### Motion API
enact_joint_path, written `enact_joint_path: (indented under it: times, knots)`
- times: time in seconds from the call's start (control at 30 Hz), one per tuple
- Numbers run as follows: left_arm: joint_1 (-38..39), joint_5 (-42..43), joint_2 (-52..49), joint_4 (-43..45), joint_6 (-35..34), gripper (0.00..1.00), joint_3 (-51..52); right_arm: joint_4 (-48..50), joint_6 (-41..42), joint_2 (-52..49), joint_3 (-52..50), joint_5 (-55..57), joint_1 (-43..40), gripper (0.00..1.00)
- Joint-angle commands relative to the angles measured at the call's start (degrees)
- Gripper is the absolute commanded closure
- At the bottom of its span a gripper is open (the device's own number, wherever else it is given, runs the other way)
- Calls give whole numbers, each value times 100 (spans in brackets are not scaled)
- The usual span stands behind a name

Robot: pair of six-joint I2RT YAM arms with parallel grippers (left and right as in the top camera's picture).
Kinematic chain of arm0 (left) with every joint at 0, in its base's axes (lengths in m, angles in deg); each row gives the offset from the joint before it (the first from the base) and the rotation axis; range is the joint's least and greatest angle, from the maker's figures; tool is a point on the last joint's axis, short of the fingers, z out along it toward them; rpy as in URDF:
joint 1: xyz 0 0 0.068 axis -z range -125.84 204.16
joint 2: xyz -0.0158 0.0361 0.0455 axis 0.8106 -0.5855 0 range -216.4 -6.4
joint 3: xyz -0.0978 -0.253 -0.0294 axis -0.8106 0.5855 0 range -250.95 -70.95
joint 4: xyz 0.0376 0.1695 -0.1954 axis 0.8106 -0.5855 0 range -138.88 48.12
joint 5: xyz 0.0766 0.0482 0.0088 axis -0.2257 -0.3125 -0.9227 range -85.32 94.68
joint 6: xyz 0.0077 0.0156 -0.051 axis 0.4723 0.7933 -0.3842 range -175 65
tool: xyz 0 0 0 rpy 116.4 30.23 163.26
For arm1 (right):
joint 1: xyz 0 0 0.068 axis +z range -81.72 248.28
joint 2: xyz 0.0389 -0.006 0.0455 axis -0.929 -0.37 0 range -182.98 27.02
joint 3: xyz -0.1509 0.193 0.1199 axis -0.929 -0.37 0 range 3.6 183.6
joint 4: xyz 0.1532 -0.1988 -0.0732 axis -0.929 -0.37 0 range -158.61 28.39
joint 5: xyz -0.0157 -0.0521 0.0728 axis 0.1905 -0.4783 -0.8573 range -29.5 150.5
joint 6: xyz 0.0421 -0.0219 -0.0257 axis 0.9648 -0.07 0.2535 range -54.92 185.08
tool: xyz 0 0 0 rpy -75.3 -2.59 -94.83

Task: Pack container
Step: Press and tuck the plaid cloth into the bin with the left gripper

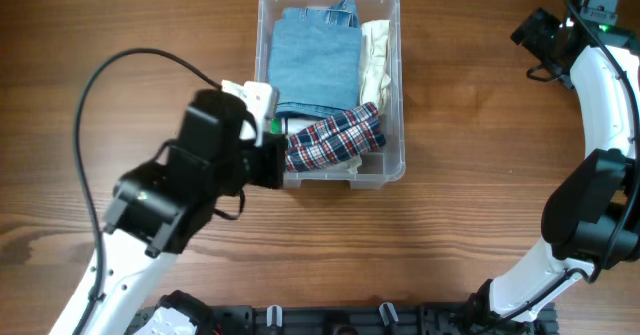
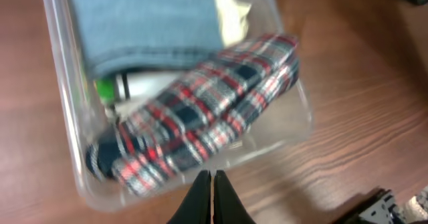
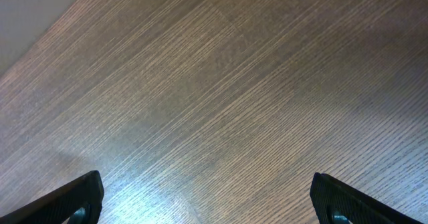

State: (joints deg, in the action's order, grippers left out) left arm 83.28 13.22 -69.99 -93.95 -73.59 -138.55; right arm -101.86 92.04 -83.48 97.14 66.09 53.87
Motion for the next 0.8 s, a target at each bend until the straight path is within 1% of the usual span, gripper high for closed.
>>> enact_joint_path:
  times: [0.0,0.03,0.07,0.13,0.2,0.27,0.3,0.4,0.47,0.6,0.63,0.67,0.7,0.77]
  knots:
    - [629,-986,-387,-365,-1486,96,-79,13,15,-85,-26,-9,20,0]
    - [758,-868,-575,-522,-2020,96,-79,13,15,-85,-26,-9,20,0]
    - [815,-710,-693,-584,-2192,96,-79,13,15,-85,-26,-9,20,0]
    - [940,-334,-962,-616,-2267,96,-79,13,13,-85,-26,-9,20,0]
    - [1036,-328,-1196,-605,-2570,96,-79,13,13,-85,-26,-9,20,0]
    - [1040,-326,-1449,-614,-3014,96,-79,13,13,-85,-26,-9,20,0]
    - [1040,-323,-1541,-610,-3099,96,-79,13,13,-85,-26,-9,20,0]
    - [1036,-461,-1858,-575,-3161,96,-79,13,13,-85,-26,-9,20,0]
    - [1034,-826,-2035,-496,-3163,96,-79,13,13,-83,-26,-9,20,0]
    - [997,-1075,-2170,-275,-3112,96,-79,13,13,-83,-26,-9,20,0]
    - [997,-1261,-2168,-208,-3112,96,-79,13,15,-85,-26,-9,20,0]
    - [997,-1390,-2168,-142,-3071,96,-79,13,13,-85,-26,-9,20,0]
    - [997,-1403,-2170,-48,-2911,96,-79,13,13,-85,-26,-9,20,0]
    - [997,-1401,-2168,76,-2830,96,-79,13,13,-85,-26,-9,20,0]
